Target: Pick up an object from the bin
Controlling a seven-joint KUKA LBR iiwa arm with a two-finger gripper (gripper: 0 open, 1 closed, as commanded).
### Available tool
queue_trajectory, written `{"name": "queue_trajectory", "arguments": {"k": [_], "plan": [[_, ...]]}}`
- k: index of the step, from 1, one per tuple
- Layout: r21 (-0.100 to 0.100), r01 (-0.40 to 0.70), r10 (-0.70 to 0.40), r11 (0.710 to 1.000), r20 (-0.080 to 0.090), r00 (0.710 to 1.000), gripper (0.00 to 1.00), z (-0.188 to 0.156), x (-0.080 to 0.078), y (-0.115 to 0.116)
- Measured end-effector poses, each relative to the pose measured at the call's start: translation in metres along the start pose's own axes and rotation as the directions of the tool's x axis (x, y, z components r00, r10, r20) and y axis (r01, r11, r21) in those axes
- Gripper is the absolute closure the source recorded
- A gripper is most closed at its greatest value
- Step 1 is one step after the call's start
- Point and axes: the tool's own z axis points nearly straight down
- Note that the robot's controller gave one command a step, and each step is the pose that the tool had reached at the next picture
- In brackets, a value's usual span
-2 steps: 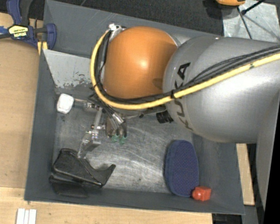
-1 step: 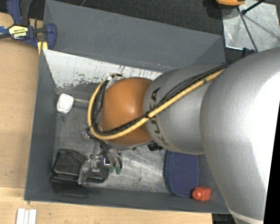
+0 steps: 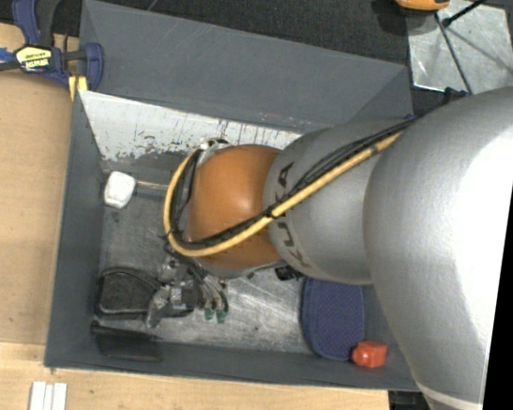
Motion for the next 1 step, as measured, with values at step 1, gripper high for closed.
{"name": "queue_trajectory", "arguments": {"k": [1], "plan": [[-0.005,0.332,-0.332,0.943,0.012,0.943,1.0,-0.1072,0.0136,-0.0115]]}}
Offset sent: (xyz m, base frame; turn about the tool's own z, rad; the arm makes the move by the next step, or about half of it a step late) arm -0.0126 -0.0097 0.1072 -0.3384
